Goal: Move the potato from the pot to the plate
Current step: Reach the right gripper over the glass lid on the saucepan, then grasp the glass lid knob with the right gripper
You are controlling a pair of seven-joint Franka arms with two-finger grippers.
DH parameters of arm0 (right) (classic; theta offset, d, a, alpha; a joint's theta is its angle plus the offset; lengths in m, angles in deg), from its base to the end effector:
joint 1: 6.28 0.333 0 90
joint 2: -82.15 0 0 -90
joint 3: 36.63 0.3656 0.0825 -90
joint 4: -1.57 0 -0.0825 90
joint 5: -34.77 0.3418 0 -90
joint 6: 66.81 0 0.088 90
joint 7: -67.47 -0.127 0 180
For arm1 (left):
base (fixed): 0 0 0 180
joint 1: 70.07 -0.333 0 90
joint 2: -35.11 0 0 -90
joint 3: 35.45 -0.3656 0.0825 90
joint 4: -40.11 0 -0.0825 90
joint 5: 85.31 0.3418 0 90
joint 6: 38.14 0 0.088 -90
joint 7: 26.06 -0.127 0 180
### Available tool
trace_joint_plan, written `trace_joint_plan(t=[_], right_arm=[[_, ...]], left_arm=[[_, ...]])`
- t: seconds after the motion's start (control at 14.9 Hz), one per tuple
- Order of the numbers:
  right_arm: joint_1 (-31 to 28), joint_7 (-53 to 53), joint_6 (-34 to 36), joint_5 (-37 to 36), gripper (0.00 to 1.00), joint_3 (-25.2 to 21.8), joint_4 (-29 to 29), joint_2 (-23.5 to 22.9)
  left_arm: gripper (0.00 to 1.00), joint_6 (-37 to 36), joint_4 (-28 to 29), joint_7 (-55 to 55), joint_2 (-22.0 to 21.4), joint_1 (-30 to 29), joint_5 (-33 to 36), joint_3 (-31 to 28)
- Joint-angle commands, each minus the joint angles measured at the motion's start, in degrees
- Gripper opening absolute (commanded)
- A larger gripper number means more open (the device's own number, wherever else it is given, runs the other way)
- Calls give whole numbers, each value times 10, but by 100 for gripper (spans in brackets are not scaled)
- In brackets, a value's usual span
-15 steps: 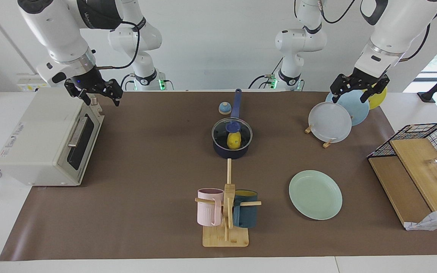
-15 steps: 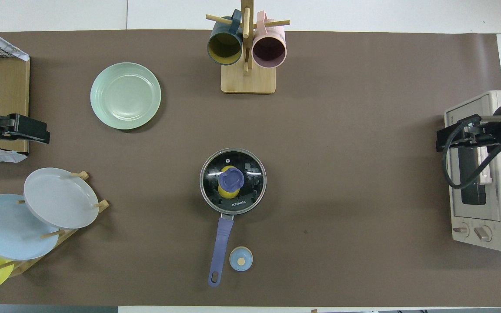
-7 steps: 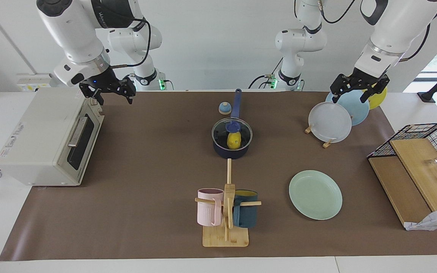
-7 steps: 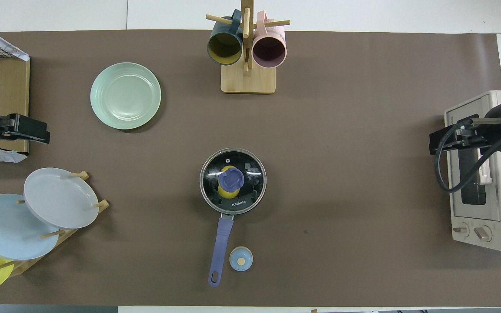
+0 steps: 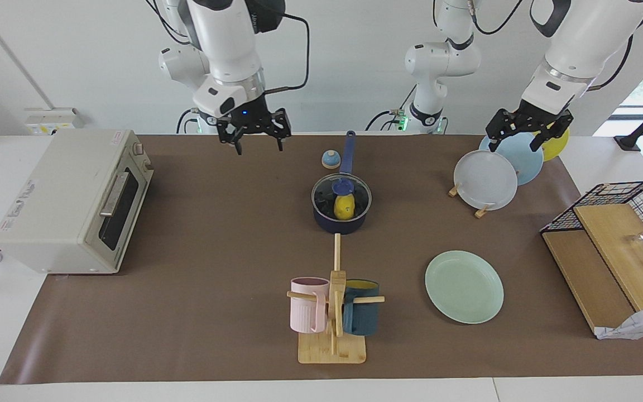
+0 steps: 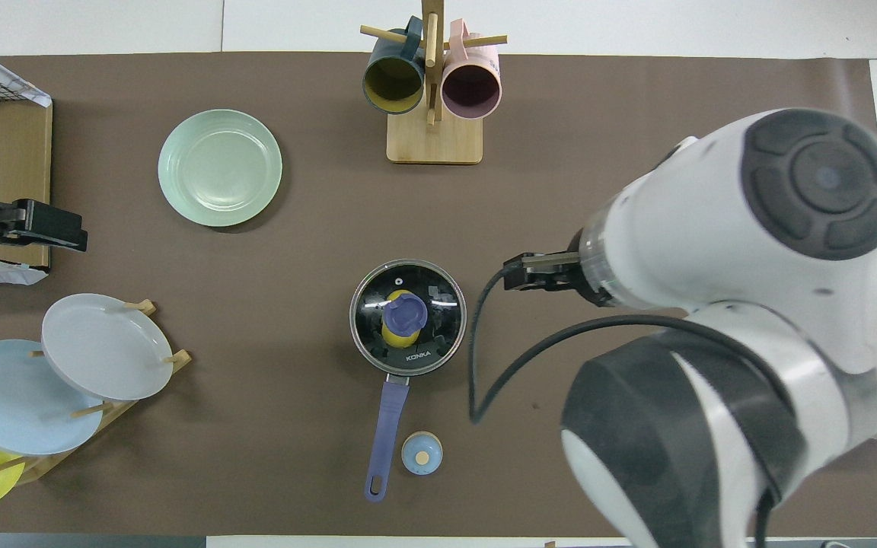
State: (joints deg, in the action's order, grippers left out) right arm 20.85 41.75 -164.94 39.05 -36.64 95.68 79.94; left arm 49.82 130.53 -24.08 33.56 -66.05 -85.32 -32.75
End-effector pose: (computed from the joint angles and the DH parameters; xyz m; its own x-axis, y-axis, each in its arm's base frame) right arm 0.4744 0.2525 0.6157 0.9999 0.0152 -0.0041 0.0148 -0.9967 -0.0804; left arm 0.4952 -0.0588 0.6615 0.9965 -0.0826 -0.0159 -0.0826 -0.9966 -0.0016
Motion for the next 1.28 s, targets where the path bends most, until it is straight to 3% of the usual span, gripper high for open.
trace_joint_plan(t=[0.0,0.13,0.27,0.74,1.21], right_arm=[[59,-62,-1,4,100,-4,-69,-77],[99,-101,-32,-24,100,-3,-92,-118],[119,-129,-105,-20,100,-3,-75,-127],[166,-134,-147,-93,100,-3,-54,-192],[160,-126,-192,-92,100,-3,-6,-183]], left_arm=[[100,5,16,0,-13,-9,-8,5],[100,5,16,0,-13,-9,-8,5],[100,5,15,0,-13,-9,-8,5],[100,5,15,0,-13,-9,-8,5],[100,5,16,0,-13,-9,-8,5]])
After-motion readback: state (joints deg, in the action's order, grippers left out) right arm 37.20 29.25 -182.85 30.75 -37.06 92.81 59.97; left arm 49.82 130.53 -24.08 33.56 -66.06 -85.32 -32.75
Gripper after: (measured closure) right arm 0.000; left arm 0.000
